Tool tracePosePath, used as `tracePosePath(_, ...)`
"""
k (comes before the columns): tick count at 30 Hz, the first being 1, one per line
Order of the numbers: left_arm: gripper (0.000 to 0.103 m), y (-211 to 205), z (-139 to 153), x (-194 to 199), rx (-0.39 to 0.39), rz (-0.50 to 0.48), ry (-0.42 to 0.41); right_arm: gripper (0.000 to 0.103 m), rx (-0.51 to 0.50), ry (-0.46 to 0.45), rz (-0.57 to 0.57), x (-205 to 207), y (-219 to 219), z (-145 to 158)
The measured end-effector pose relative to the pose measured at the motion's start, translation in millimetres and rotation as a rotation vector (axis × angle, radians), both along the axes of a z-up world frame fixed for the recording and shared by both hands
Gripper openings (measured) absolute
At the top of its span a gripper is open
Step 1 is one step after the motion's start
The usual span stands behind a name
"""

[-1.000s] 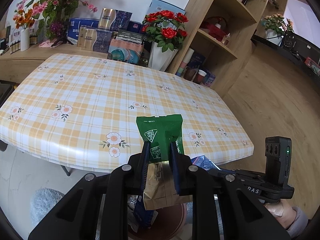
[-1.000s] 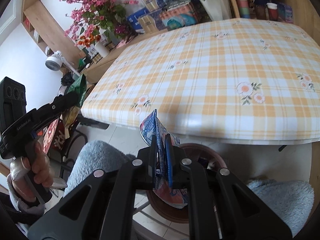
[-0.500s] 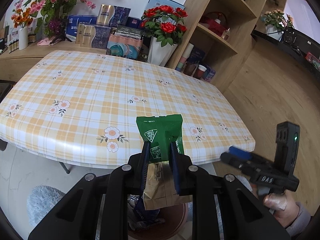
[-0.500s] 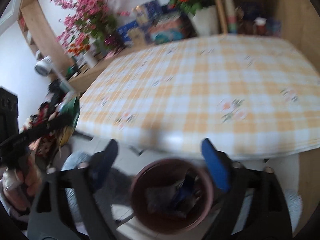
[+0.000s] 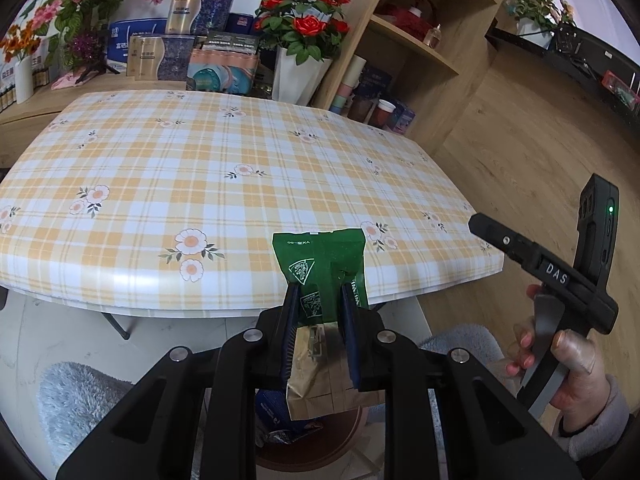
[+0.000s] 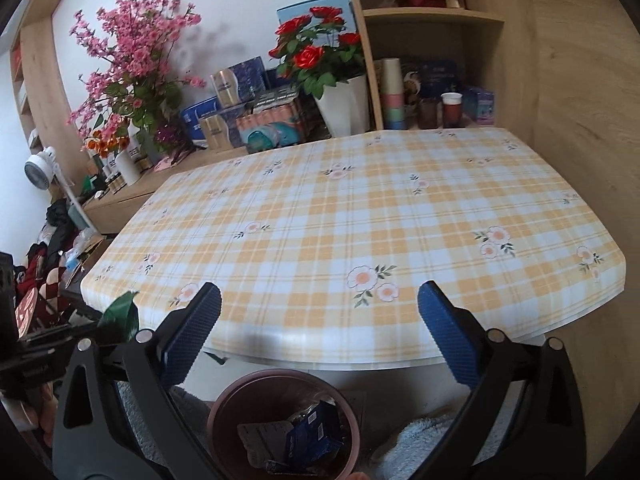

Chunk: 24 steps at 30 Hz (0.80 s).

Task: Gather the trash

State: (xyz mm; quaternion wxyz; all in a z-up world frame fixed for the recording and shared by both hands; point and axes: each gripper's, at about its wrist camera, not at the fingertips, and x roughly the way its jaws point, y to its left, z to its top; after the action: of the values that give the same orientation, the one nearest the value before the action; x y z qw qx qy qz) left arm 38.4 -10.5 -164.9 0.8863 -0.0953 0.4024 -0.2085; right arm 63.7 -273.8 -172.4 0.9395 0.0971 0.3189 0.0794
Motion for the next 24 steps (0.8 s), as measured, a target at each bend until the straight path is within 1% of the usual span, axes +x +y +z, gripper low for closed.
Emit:
tracePosePath(5, 0.022, -8, -7, -1, 0.007, -0.031, 0.027, 0.097, -0.017, -0.002, 0.001, -2, 3, -1)
tracePosePath(7, 0.026, -11, -12, -1, 0.007, -0.043, 0.044, 0.097, -0.022, 0.001, 0.007, -3, 4, -1)
tracePosePath(9, 0.038, -11, -16, 0, -0.01, -0.053, 0.071, 0.097, -0.023, 0.003, 0.011, -3, 5, -2)
tracePosePath(10, 0.042, -11, -17, 1, -0.012, -0.054, 0.076, 0.097, -0.023, 0.005, 0.012, -4, 6, -2)
tracePosePath(11, 0.048, -11, -17, 0, -0.006, -0.05, 0.077, 0.097, -0.024, 0.009, 0.014, -4, 6, -3)
tracePosePath(12, 0.051, -12, -18, 0, -0.003, -0.047, 0.077, 0.097, -0.024, 0.011, 0.014, -3, 6, -3)
tracePosePath(14, 0.054, -11, -19, 1, -0.002, -0.04, 0.081, 0.097, -0.027, 0.014, 0.017, -3, 7, -4)
tracePosePath(19, 0.065, -6, -20, 3, 0.013, -0.003, 0.087, 0.097, -0.031, 0.012, 0.027, -4, 9, -4)
tracePosePath(21, 0.074, -4, -18, 3, 0.034, 0.015, 0.075, 0.097, -0.038, 0.011, 0.033, -4, 10, -3)
tracePosePath(22, 0.077, -3, -17, 3, 0.044, 0.025, 0.066, 0.097, -0.044, 0.01, 0.035, -3, 11, -3)
tracePosePath(24, 0.088, 0, -10, 5, 0.068, 0.05, 0.036, 0.097, -0.056, 0.013, 0.04, -3, 12, 0)
